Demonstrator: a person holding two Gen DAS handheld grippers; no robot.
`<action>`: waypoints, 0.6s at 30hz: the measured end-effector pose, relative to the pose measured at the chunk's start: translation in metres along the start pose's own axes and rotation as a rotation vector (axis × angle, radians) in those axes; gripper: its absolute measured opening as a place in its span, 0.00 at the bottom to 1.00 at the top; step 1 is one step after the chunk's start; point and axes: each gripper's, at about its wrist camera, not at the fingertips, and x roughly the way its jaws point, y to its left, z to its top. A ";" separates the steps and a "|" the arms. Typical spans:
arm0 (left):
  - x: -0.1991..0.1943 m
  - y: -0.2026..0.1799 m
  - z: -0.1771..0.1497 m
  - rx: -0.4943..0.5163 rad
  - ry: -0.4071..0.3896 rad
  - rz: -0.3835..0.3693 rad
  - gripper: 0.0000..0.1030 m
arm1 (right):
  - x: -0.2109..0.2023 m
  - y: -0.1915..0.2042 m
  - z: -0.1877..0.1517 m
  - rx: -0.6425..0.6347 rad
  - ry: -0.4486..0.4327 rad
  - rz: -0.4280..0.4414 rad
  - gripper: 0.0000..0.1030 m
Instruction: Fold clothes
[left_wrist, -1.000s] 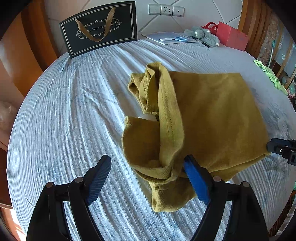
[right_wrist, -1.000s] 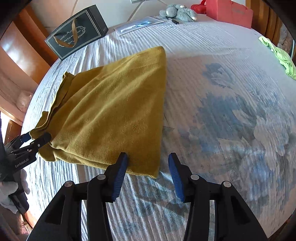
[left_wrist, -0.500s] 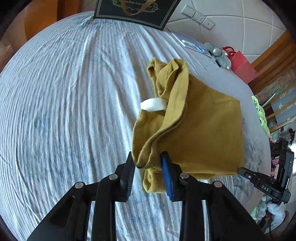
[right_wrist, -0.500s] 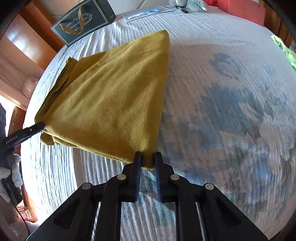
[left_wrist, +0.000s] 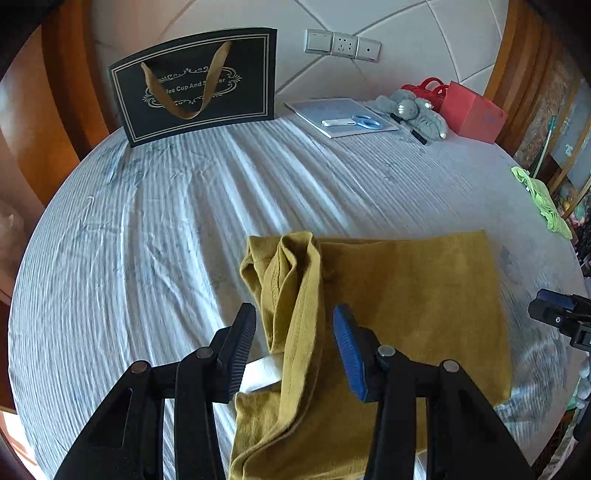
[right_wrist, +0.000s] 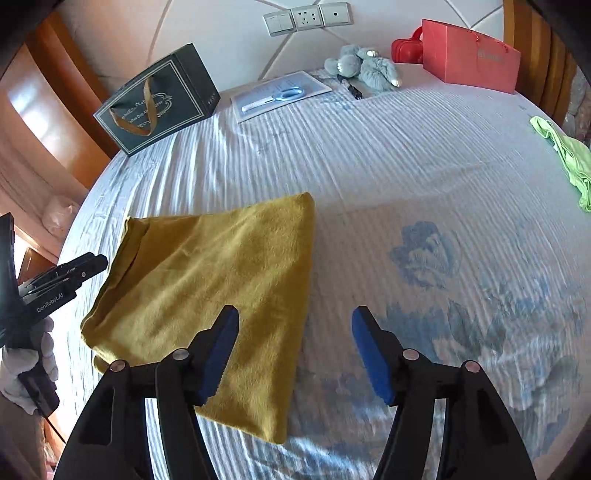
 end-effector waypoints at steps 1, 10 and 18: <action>0.006 -0.006 0.004 0.021 0.003 0.009 0.43 | 0.002 -0.002 0.003 0.001 -0.001 -0.009 0.60; 0.054 -0.009 0.028 0.068 0.072 0.058 0.43 | 0.032 -0.015 0.029 0.069 0.015 -0.023 0.47; 0.056 0.003 0.026 0.042 0.060 0.043 0.07 | 0.071 -0.003 0.048 0.067 0.073 -0.016 0.18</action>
